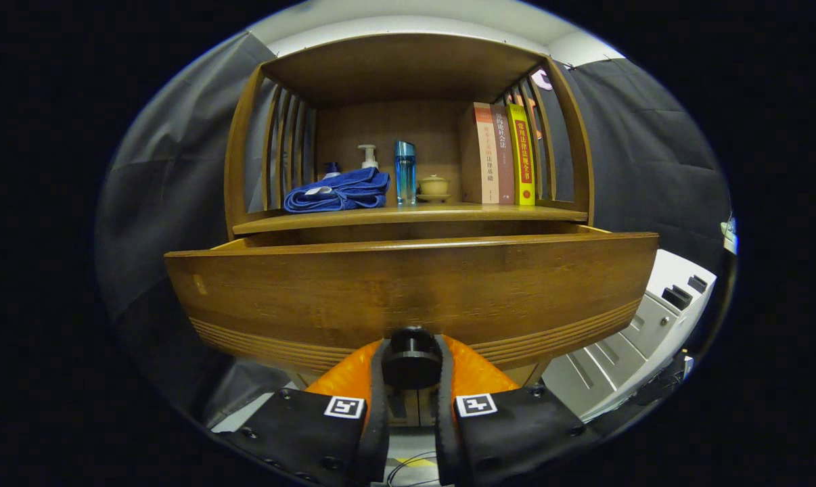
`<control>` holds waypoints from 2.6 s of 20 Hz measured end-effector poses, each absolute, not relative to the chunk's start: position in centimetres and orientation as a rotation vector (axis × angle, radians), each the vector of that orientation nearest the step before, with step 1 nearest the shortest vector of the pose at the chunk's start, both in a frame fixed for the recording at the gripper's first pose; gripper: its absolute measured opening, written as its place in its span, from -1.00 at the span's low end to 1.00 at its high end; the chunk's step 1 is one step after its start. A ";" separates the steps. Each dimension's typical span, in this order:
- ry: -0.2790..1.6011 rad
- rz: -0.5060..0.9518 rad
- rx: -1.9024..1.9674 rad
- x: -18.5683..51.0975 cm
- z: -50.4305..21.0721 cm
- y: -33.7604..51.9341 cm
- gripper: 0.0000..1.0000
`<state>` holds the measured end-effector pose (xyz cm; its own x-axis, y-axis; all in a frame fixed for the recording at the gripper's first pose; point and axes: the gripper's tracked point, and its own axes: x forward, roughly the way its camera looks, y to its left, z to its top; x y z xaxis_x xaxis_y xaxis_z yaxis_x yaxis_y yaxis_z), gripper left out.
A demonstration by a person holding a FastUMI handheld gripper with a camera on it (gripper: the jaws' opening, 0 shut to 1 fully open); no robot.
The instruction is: Pull open the drawer, take out the items inside it, and place them on the countertop above the cabinet.
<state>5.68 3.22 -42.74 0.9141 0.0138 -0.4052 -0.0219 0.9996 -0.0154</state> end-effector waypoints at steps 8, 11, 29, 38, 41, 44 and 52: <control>0.450 0.033 -0.012 2.7 -41.9 3.2 -0.28; 0.457 0.024 -0.003 1.4 -42.2 3.0 -0.28; 0.439 0.049 0.022 0.2 -42.7 4.1 1.00; 0.146 0.020 -0.060 5.1 -23.7 0.9 0.97; 0.224 -0.011 -0.126 11.7 -21.4 -0.4 0.97; 0.367 0.036 -0.134 16.3 -23.2 1.2 0.97; 0.838 0.064 -0.066 19.4 -38.6 3.8 0.99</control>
<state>19.42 3.75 -38.58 0.6669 0.0310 -0.7445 -0.0829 0.9960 -0.0328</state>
